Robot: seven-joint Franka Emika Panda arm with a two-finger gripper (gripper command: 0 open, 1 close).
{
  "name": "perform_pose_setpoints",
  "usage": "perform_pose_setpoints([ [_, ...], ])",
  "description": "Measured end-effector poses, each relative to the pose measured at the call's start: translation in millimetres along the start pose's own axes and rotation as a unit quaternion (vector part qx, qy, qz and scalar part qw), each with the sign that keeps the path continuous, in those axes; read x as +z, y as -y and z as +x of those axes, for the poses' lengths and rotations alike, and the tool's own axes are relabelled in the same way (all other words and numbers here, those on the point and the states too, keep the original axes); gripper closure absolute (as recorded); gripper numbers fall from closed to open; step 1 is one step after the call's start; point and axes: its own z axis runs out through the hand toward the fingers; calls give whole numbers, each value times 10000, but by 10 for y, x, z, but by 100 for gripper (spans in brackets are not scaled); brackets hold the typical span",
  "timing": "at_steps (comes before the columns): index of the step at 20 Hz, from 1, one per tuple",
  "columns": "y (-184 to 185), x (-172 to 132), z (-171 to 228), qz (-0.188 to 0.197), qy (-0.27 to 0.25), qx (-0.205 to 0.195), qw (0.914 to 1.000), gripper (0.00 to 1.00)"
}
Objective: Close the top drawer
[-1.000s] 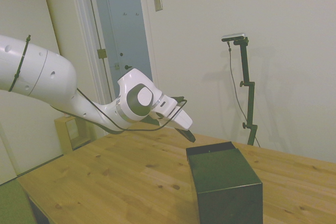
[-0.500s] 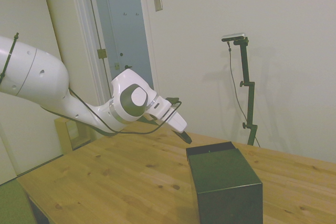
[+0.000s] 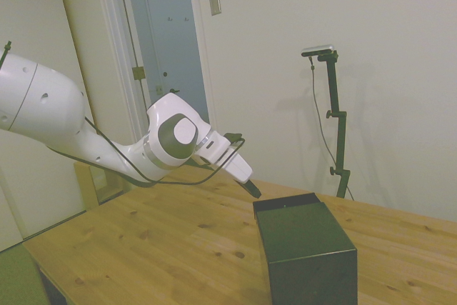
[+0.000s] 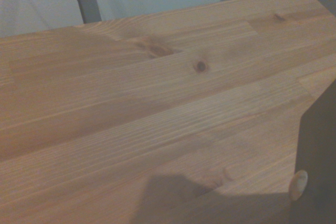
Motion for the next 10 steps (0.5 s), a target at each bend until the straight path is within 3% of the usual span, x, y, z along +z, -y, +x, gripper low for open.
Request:
perform_pose_setpoints([
  [10, -101, -10, 76, -352, -41, 189, 9992, 100],
])
